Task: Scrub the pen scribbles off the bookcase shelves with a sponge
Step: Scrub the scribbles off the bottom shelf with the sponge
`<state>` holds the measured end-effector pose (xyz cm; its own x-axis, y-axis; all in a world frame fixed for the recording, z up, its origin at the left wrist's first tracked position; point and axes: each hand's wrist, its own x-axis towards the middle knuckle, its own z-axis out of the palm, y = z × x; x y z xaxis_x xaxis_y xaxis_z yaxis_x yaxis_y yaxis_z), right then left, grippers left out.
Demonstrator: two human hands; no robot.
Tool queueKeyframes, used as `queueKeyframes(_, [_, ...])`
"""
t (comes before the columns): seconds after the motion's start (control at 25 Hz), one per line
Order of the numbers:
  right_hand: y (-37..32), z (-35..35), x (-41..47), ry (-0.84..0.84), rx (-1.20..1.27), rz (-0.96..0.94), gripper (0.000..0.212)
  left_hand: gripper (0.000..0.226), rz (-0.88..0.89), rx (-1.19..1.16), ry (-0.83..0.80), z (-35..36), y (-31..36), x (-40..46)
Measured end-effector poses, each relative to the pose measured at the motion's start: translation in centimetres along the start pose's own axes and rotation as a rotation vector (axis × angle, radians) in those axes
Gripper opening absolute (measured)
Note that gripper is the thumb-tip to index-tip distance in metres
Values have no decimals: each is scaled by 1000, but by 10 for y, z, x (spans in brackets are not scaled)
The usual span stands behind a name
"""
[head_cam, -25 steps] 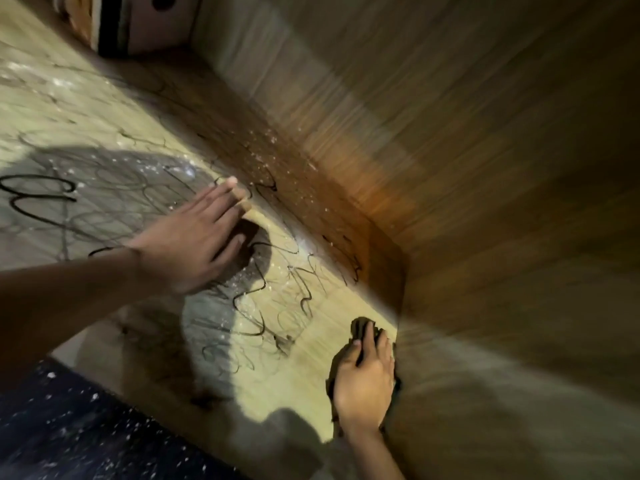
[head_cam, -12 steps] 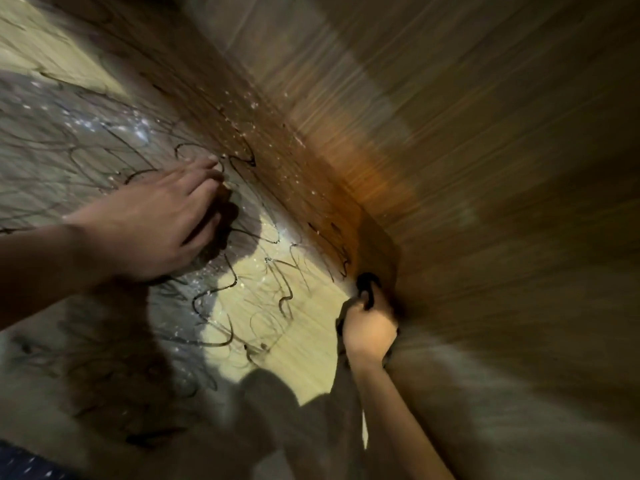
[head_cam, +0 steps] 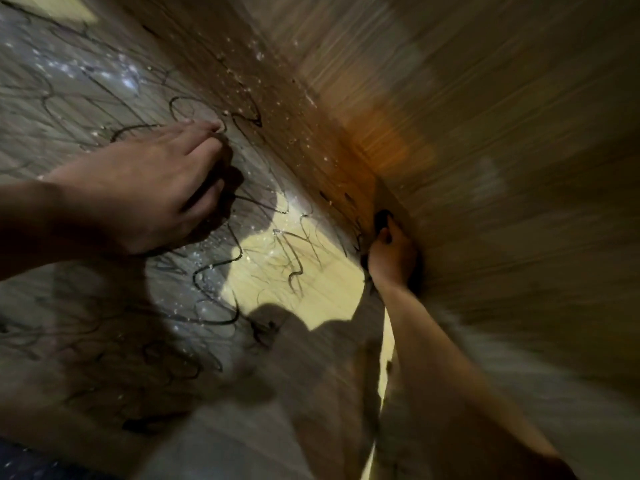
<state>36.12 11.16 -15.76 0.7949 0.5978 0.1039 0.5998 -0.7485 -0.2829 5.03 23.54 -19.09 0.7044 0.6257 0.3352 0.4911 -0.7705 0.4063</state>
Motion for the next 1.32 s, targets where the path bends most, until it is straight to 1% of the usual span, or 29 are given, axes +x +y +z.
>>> queueKeyframes(0.08, [-13, -2, 24, 17, -46, 75, 42, 62, 16, 11, 16, 1, 0, 2])
queueKeyframes(0.12, [-20, -1, 30, 17, -63, 78, 42, 61, 18, 14, 28, 2, 0, 2])
queueKeyframes(0.2, [-29, 8, 22, -5, -3, -34, 41, 62, 9, 20, 24, 6, -3, 0])
queueKeyframes(0.28, [-25, 17, 2, -25, 149, -184, 38, 64, 18, -8, 16, 5, -4, 1])
queueKeyframes(0.32, [-20, 17, -1, 2, 201, -187, 37, 63, 38, -22, 21, 5, -4, 1])
queueKeyframes(0.36, [-17, 17, 5, 42, 220, -148, 37, 63, 51, -23, 29, 4, -5, 2])
queueKeyframes(0.4, [-16, 14, 16, 62, 185, -90, 38, 63, 55, -15, 31, 4, -5, 2])
queueKeyframes(0.48, [-25, 9, 34, 60, 48, 1, 40, 62, 68, -8, 15, 5, -5, 2])
queueKeyframes(0.56, [-43, 13, 34, 52, -12, 51, 43, 64, 87, -1, -18, 3, -4, 4])
queueKeyframes(0.64, [-52, 22, 12, 39, -33, -5, 44, 68, 85, -10, -15, 3, -5, 6])
queueKeyframes(0.76, [-25, 24, -8, 28, 21, -70, 43, 73, 61, -21, -19, 7, -8, 5])
queueKeyframes(0.84, [-15, 18, 12, 47, 41, -1, 42, 72, 74, -14, -10, 9, -7, 5])
queueKeyframes(0.92, [-27, 17, 29, 63, -6, 43, 41, 70, 98, -16, -4, 7, -7, 6])
queueKeyframes(0.96, [-38, 20, 28, 55, -16, 3, 40, 69, 104, -27, -6, 7, -7, 6])
queueKeyframes(1.04, [-49, 23, 6, -30, -16, -171, 43, 69, 108, -26, 2, 8, -6, 6])
queueKeyframes(1.08, [-44, 22, -6, -81, 0, -236, 43, 69, 95, -19, 6, 8, -6, 6])
queueKeyframes(1.12, [-31, 18, -16, -113, 23, -250, 44, 70, 77, -16, 6, 9, -6, 5])
queueKeyframes(1.16, [-17, 12, -20, -103, 47, -218, 43, 70, 58, -11, 5, 8, -6, 4])
queueKeyframes(1.24, [3, 4, -2, -52, 12, -91, 42, 70, 50, -5, 0, 8, -5, 2])
queueKeyframes(1.32, [0, 3, 21, -46, -17, 7, 43, 68, 58, 3, 17, 5, -3, 4])
